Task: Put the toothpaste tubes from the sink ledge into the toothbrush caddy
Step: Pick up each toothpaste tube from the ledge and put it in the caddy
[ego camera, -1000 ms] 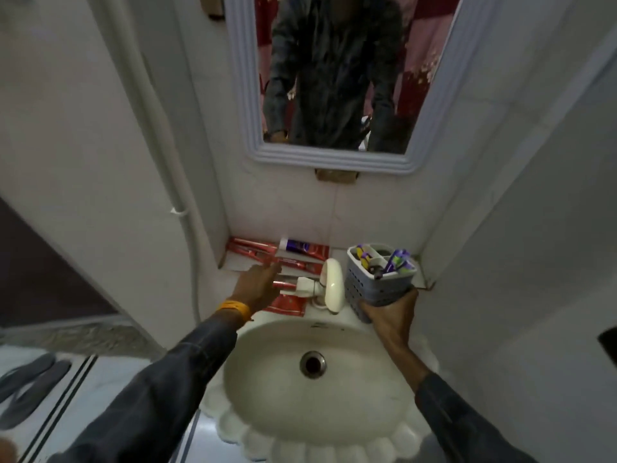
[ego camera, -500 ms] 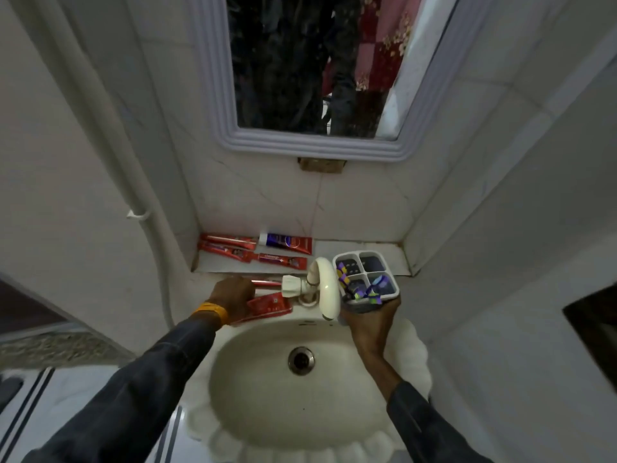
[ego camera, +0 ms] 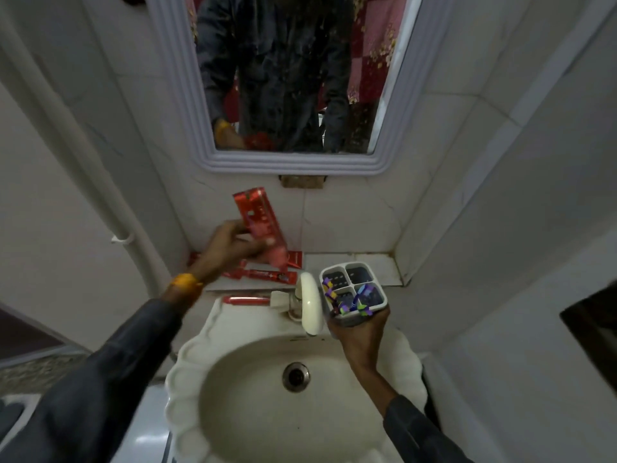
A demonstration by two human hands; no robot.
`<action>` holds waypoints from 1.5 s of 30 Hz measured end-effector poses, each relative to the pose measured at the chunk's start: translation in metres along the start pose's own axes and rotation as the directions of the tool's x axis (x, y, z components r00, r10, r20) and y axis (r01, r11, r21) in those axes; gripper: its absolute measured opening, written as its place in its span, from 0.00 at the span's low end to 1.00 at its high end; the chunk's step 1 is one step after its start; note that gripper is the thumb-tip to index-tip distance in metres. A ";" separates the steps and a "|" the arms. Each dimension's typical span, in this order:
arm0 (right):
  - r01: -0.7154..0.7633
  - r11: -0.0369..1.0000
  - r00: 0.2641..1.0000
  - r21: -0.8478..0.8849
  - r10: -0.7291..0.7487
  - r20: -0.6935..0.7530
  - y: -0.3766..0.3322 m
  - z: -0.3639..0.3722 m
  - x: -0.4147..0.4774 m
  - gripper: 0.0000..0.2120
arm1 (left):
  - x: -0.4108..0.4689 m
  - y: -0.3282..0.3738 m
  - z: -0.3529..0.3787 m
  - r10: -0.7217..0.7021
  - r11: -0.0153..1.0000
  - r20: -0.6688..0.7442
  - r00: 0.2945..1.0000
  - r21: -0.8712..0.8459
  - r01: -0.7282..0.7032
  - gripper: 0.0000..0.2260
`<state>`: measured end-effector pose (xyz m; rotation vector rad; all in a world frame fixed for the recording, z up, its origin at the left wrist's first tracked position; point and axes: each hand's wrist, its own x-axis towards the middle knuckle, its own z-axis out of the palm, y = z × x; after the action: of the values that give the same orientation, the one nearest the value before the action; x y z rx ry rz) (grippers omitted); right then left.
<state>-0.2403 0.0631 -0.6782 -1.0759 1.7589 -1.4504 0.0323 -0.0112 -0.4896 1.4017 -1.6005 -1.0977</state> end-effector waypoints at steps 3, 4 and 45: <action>-0.012 0.999 1.000 0.039 0.011 0.023 0.003 -0.002 0.002 0.57 | 0.026 0.014 0.050 0.059 0.998 0.077 0.995 -0.009 -0.058 0.10; -0.016 0.999 1.000 0.046 0.015 0.026 0.003 -0.002 0.003 0.57 | 0.034 0.013 0.063 0.064 0.998 0.104 0.993 0.016 -0.066 0.10; 0.012 0.999 0.995 0.046 -0.016 0.101 0.005 -0.006 0.007 0.54 | 0.007 -0.138 0.044 -0.184 0.579 0.083 0.979 0.815 0.039 0.12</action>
<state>-0.2503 0.0601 -0.6810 -1.1202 1.6432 -1.4122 0.0415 -0.0177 -0.6343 2.0549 -2.3246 -0.5064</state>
